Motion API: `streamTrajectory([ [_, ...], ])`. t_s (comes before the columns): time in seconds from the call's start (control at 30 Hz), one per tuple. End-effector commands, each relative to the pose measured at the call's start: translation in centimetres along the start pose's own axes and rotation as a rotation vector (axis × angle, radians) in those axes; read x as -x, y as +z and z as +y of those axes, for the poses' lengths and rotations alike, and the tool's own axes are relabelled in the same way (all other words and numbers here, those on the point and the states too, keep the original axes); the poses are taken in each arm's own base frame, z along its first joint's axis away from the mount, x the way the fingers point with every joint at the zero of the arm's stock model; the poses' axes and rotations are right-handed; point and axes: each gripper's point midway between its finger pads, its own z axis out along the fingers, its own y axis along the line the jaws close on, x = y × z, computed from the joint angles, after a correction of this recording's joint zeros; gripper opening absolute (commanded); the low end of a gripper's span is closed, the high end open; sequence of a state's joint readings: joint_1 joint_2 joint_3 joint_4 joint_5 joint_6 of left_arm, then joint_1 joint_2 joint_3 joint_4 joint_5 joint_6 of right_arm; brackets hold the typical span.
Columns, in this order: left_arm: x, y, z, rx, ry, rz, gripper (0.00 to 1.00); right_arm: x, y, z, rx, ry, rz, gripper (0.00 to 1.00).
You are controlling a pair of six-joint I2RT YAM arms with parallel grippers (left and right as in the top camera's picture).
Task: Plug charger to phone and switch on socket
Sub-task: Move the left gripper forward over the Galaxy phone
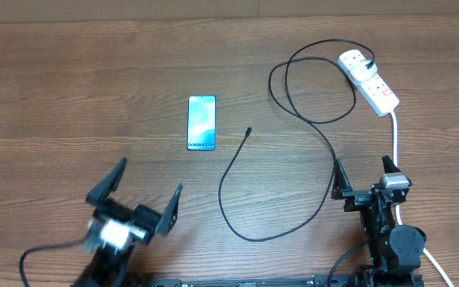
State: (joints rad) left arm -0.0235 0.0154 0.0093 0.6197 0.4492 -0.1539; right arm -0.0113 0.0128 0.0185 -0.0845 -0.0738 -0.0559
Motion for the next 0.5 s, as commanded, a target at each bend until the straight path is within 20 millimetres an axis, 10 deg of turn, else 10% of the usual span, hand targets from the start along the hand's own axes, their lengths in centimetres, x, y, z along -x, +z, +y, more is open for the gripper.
streamTrajectory([
  [0.0,4.3,-0.3,-0.9,-0.035,0.049,-0.155,1.00,-0.2,0.0,0.1,0.003,0.003,-0.004,1.00],
  [0.23,10.8,1.9,0.6,0.050,0.017,-0.134,1.00,-0.2,0.0,0.1,0.003,0.003,-0.004,1.00],
  [0.47,7.7,7.8,0.0,-0.132,-0.111,0.545,1.00,-0.2,0.0,0.1,0.003,0.003,-0.004,1.00],
])
